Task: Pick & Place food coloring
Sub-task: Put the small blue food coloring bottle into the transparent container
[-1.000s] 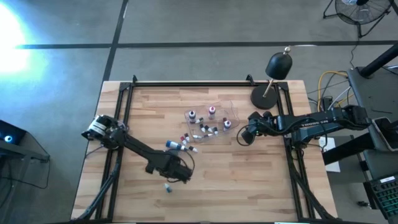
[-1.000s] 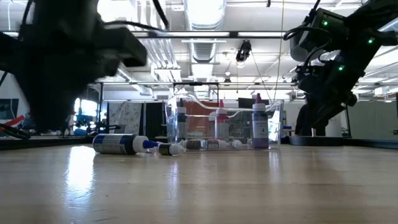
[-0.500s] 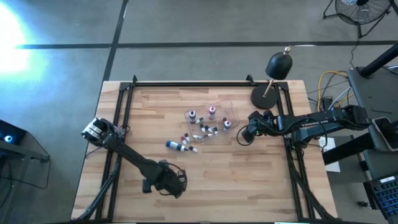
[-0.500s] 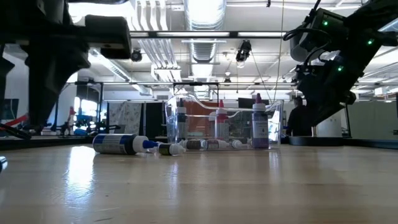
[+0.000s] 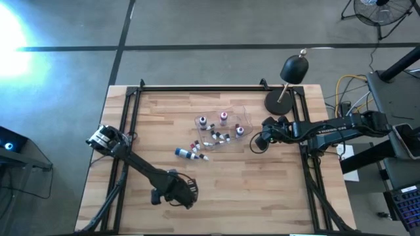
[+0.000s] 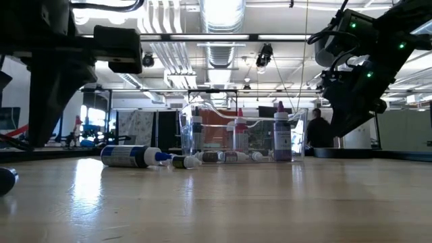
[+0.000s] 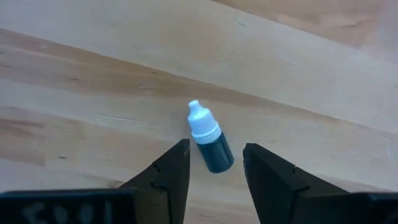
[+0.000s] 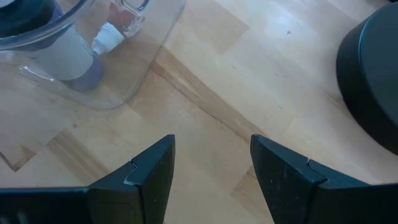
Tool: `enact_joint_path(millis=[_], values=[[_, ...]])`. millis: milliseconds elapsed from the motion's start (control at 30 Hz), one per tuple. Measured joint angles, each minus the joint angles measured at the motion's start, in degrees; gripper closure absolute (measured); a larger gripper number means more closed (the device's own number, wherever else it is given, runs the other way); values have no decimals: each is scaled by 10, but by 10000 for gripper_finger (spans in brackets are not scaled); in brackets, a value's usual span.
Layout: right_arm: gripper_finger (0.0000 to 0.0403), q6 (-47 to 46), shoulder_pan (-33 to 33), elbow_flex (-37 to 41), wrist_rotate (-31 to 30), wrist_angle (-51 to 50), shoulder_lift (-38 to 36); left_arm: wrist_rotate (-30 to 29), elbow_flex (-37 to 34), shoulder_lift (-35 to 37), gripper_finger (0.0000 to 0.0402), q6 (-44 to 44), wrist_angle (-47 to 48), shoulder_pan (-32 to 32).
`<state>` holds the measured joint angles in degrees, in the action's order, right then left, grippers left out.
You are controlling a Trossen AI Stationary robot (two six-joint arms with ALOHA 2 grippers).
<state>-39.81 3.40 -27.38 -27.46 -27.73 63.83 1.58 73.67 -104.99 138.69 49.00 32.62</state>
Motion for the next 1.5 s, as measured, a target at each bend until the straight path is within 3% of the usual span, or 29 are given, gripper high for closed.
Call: enact_joint_path(millis=[367,633,1033,1133,1333,1433,1500], values=[[200,0,0,0,0,-1,0,1,-69,0,276,3,-117,1],[200,9,0,2,-1,-1,0,0,-82,1,281,-11,-126,1],[200,34,0,2,-2,0,0,-39,-82,2,366,-38,-106,0],[200,41,0,0,-1,0,0,-108,-84,8,370,-31,-95,-1],[200,47,0,-9,-1,0,0,-355,-68,55,360,-65,-1,-32],[200,71,0,-19,-1,0,0,-515,-67,103,359,-143,-4,-69],[200,80,0,-26,-2,1,0,-566,-67,131,359,-241,-32,-111]])
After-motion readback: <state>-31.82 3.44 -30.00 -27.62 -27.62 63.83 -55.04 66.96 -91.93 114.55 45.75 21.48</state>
